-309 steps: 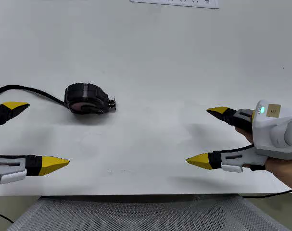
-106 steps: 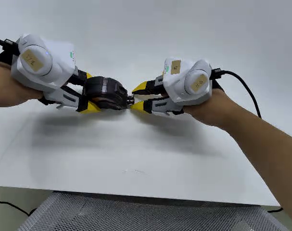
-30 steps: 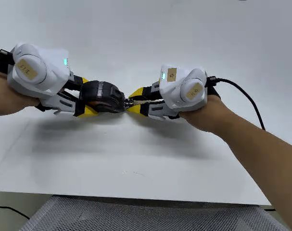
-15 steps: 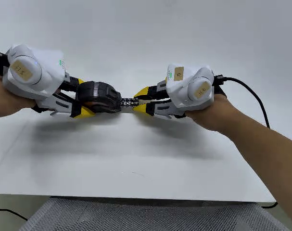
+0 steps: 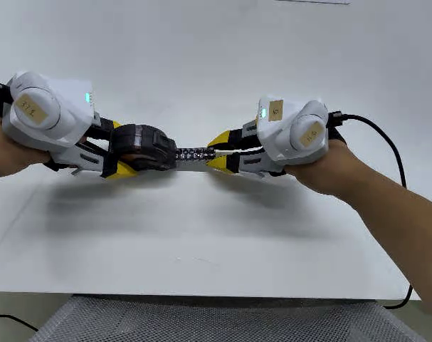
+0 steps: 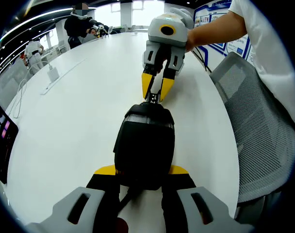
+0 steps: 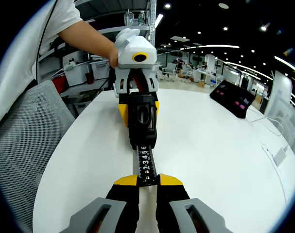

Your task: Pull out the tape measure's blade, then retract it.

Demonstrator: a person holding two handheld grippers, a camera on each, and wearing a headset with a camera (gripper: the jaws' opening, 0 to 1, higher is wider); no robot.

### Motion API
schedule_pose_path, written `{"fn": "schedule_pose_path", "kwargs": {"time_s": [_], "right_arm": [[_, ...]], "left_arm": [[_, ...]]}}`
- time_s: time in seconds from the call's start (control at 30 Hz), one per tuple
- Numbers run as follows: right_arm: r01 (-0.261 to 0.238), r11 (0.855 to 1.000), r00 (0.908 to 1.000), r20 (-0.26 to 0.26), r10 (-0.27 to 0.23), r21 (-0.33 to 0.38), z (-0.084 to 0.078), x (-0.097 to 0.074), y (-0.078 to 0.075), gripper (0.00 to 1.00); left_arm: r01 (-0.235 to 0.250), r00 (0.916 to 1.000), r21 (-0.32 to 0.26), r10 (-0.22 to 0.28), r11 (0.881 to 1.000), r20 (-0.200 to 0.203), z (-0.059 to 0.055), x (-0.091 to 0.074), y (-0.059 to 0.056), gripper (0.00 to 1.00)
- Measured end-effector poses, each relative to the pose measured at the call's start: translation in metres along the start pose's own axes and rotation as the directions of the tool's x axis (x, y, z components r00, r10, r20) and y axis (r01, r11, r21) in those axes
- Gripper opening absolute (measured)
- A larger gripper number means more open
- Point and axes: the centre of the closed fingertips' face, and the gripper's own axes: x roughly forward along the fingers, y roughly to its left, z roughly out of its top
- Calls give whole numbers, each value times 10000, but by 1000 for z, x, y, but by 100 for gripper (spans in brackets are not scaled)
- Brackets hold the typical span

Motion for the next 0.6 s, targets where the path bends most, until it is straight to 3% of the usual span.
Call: {"fn": "schedule_pose_path", "kwargs": {"time_s": [0.6], "right_arm": [[166,9998,9989,-442,-164,49,-22,-24,-3,8]], "left_arm": [[7,10000,82,-6,10000,-42,1,0,0,28]]}}
